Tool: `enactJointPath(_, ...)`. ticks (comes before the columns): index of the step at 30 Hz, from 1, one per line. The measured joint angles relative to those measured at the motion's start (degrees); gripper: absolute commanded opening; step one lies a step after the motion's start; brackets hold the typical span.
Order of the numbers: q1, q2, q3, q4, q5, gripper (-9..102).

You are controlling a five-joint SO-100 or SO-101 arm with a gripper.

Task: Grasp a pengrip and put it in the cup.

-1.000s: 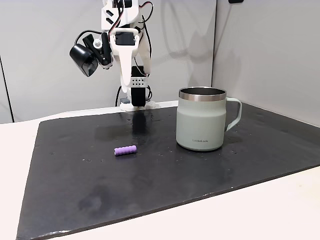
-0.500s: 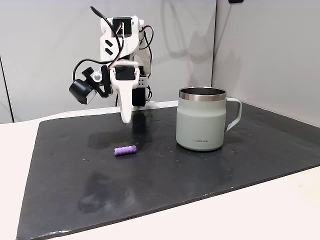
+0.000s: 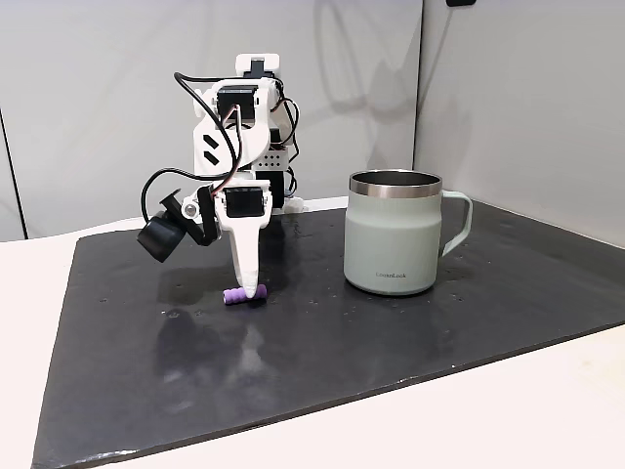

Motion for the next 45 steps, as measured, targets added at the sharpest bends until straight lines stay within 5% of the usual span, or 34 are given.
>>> enactJointPath(11, 0.97, -3.25, -3.34, -0.97, -0.62, 1)
enactJointPath(25, 1.14, -3.52, -5.36, 0.53, -0.62, 0)
enactJointPath(45, 2.99, 20.74, -7.73, 18.54, -0.26, 0)
